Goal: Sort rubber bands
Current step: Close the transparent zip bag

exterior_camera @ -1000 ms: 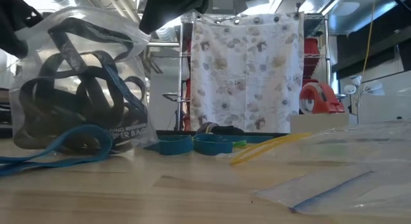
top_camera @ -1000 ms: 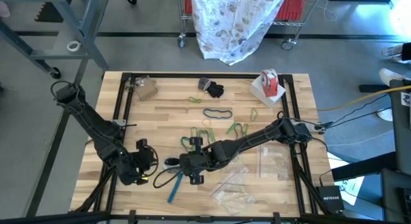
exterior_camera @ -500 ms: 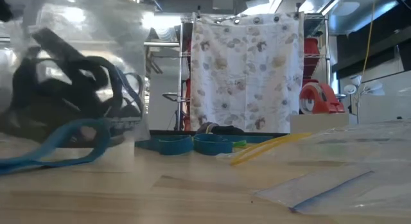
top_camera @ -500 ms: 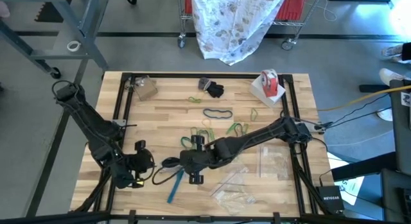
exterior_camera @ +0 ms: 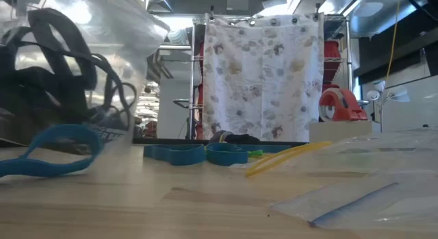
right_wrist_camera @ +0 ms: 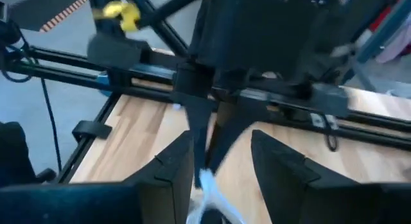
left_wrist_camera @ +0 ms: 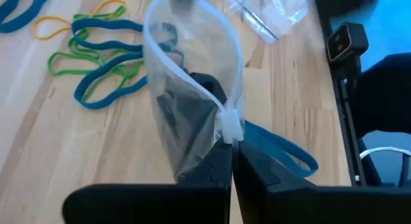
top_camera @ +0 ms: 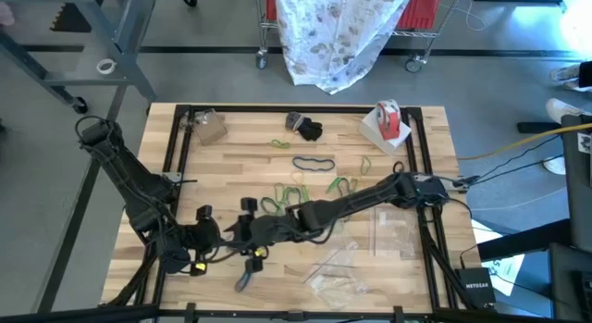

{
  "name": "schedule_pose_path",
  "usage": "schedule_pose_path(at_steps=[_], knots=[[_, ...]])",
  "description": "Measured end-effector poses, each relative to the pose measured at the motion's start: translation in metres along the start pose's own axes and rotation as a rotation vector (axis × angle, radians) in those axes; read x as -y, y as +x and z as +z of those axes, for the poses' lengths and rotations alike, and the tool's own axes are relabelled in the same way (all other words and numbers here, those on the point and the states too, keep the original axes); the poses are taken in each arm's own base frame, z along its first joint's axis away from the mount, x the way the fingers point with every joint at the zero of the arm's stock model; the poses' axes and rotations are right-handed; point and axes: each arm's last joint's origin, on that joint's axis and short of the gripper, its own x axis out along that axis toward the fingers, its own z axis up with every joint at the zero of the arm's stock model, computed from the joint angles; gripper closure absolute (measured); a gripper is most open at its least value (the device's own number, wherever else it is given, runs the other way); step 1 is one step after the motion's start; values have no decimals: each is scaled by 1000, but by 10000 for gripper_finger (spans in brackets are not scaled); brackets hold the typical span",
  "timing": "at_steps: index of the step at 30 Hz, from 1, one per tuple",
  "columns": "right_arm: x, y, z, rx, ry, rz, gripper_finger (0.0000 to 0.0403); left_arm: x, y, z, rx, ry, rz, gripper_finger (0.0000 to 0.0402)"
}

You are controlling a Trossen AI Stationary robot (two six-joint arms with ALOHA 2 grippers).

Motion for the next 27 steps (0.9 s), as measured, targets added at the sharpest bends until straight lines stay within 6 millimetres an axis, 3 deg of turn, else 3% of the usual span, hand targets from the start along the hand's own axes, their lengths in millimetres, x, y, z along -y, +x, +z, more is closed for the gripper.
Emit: schedule_pose_path(at_steps=[9,27], knots=[[9,23,-23,-58,1,35,271,0,0,0,3,-1,1,402],[8,28,-33,-109,-8,39,343,0,0,0,7,0,6,401]])
